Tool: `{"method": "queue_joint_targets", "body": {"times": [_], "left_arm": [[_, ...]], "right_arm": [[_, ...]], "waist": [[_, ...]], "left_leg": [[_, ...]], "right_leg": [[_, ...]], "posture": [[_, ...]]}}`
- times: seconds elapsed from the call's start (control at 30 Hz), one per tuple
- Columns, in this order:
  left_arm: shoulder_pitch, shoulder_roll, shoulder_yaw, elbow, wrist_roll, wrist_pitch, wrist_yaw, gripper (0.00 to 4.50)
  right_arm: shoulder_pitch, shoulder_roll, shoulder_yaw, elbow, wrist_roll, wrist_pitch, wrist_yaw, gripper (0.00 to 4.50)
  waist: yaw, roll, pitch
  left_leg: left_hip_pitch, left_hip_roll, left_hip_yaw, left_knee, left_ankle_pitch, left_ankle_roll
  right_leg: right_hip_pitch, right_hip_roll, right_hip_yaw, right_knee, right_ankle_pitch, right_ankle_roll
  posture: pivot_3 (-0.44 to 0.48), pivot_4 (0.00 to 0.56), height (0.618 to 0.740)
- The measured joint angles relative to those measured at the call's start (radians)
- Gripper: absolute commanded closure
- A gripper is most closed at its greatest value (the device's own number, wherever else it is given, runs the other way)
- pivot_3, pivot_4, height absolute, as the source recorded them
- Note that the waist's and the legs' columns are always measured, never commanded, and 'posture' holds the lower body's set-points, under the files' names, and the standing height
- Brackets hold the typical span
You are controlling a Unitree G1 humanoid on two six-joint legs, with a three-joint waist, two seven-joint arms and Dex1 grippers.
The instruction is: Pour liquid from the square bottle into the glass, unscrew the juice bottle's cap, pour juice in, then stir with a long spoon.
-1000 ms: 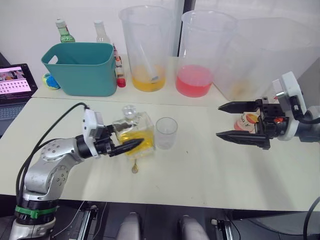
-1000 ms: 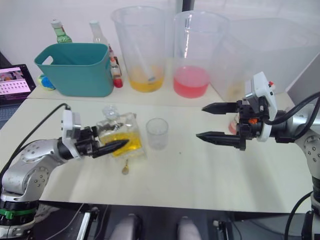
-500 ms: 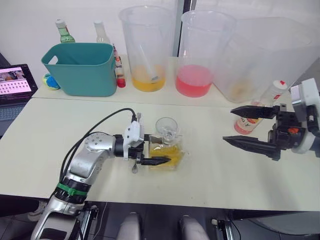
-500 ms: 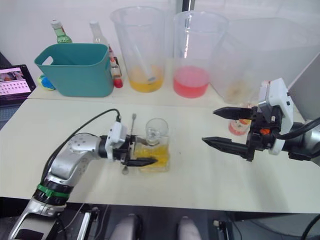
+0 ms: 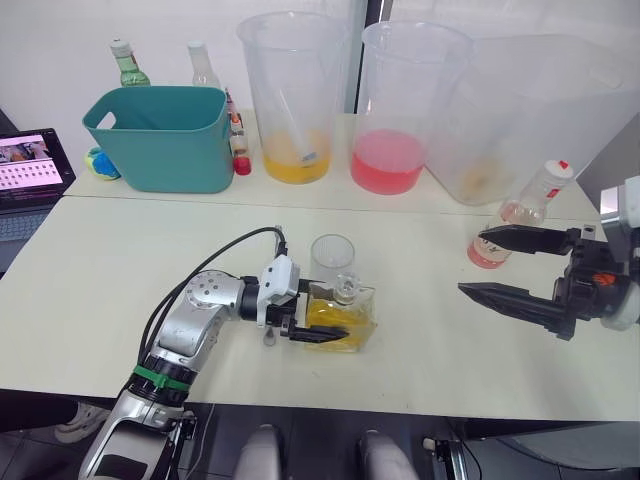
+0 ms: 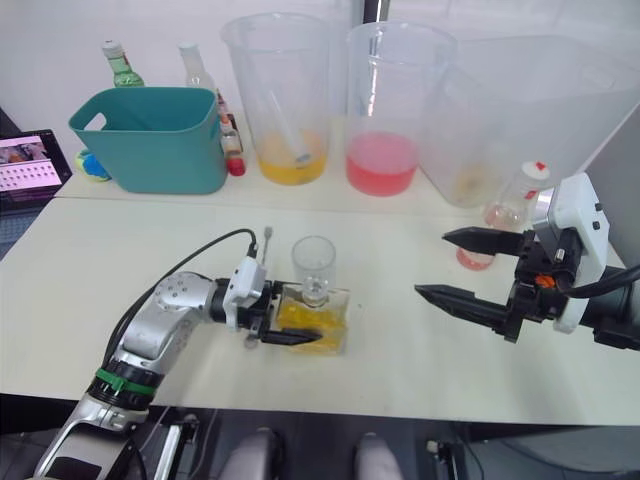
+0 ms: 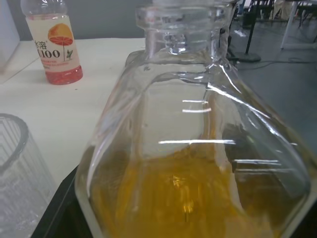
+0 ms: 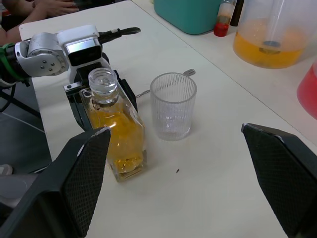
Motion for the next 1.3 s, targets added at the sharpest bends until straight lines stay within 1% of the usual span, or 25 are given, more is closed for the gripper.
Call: {"method": "queue_joint_targets", "body": {"times": [0.03,0.3,0.43,0.5,0.57,0.77,0.93,0.97,1.0,1.07,1.1,1.23,1.3], "left_arm": [[-0.003,0.002,0.0,0.001,0.009,-0.01,0.0,0.03],[-0.01,0.023,0.007,-0.05,-0.009,0.057,0.013,0.03],[-0.029,0.053,0.026,-0.152,-0.068,0.176,0.041,0.03],[-0.031,0.076,0.029,-0.191,-0.074,0.199,0.039,0.03],[-0.03,0.096,0.026,-0.208,-0.074,0.215,0.035,0.03],[-0.031,0.116,0.005,-0.217,-0.05,0.236,0.044,0.03],[-0.043,0.113,-0.019,-0.196,-0.012,0.229,0.054,0.03],[-0.045,0.107,-0.027,-0.19,0.002,0.224,0.055,0.59],[-0.053,0.091,-0.037,-0.179,0.011,0.222,0.062,0.84],[-0.063,0.066,-0.045,-0.172,0.009,0.227,0.072,1.52],[-0.067,0.063,-0.047,-0.17,0.01,0.23,0.071,1.69],[-0.071,0.067,-0.046,-0.165,0.01,0.232,0.067,1.69],[-0.073,0.071,-0.046,-0.162,0.011,0.225,0.062,1.69]], "right_arm": [[0.0,-0.003,0.0,0.001,0.001,-0.001,-0.002,0.0],[-0.038,-0.021,0.057,0.045,-0.012,-0.04,0.012,0.0],[-0.05,-0.02,0.103,0.062,-0.017,-0.063,0.02,0.0],[-0.05,-0.02,0.113,0.064,-0.025,-0.071,0.022,0.0],[-0.05,-0.02,0.115,0.07,-0.033,-0.082,0.023,0.0],[-0.053,-0.016,0.129,0.069,-0.032,-0.094,0.022,0.0],[-0.063,-0.015,0.137,0.054,-0.029,-0.098,0.015,0.0],[-0.065,-0.013,0.139,0.05,-0.028,-0.098,0.012,0.0],[-0.067,-0.01,0.143,0.046,-0.027,-0.098,0.009,0.0],[-0.069,-0.009,0.149,0.035,-0.022,-0.098,0.006,0.0],[-0.069,-0.009,0.15,0.031,-0.019,-0.098,0.005,0.0],[-0.101,0.01,0.198,0.011,-0.003,-0.105,-0.005,0.0],[-0.171,0.041,0.259,-0.018,0.033,-0.116,-0.026,0.0]], "waist": [[0.0,0.0,0.0],[-0.001,0.0,0.0],[-0.001,0.0,0.0],[-0.001,0.001,0.0],[-0.001,0.001,-0.001],[-0.001,0.001,-0.001],[-0.001,0.001,-0.001],[0.0,0.001,-0.001],[0.001,0.001,-0.001],[0.002,0.001,-0.001],[0.001,0.001,-0.001],[-0.001,0.001,-0.001],[-0.001,0.001,-0.001]], "left_leg": [[0.0,0.0,0.0,0.0,0.0,0.0],[0.0,0.0,0.0,0.0,0.0,0.0],[0.0,0.0,0.0,0.001,0.0,0.0],[0.0,0.0,0.0,0.001,0.0,0.0],[0.0,0.0,0.0,0.001,0.0,0.0],[0.0,0.0,0.0,0.001,0.0,0.0],[0.0,0.0,0.0,0.001,0.0,0.0],[0.0,0.0,0.0,0.001,0.0,0.0],[0.0,0.0,0.0,0.001,0.0,0.0],[0.0,0.0,0.0,0.001,0.0,0.0],[0.0,0.0,0.0,0.001,0.0,0.0],[0.0,0.0,-0.001,0.001,0.0,0.0],[0.0,0.0,-0.001,0.001,0.0,0.0]], "right_leg": [[0.0,0.0,0.0,0.0,0.0,0.0],[0.001,0.0,0.0,0.0,0.0,0.0],[0.001,0.0,0.0,0.0,0.0,0.0],[0.001,0.0,0.0,0.0,0.0,0.0],[0.001,0.0,0.0,0.0,0.0,0.0],[0.001,0.0,0.0,0.0,0.0,0.0],[0.001,0.0,0.0,0.0,0.0,0.0],[0.001,0.0,0.0,0.0,0.0,0.0],[0.001,0.0,0.0,0.0,0.0,0.0],[0.001,0.0,0.0,0.0,0.0,0.0],[0.001,0.0,0.0,0.0,0.0,0.0],[0.001,0.0,0.0,0.0,0.0,0.0],[0.001,0.0,0.0,0.001,0.0,0.0]], "posture": [[0.0,0.15,0.726],[0.0,0.15,0.726],[0.0,0.15,0.726],[0.0,0.15,0.726],[0.0,0.15,0.726],[0.0,0.15,0.726],[0.0,0.15,0.726],[0.0,0.15,0.726],[0.0,0.15,0.726],[0.0,0.15,0.726],[0.0,0.15,0.726],[0.0,0.15,0.726],[0.0,0.15,0.726]]}}
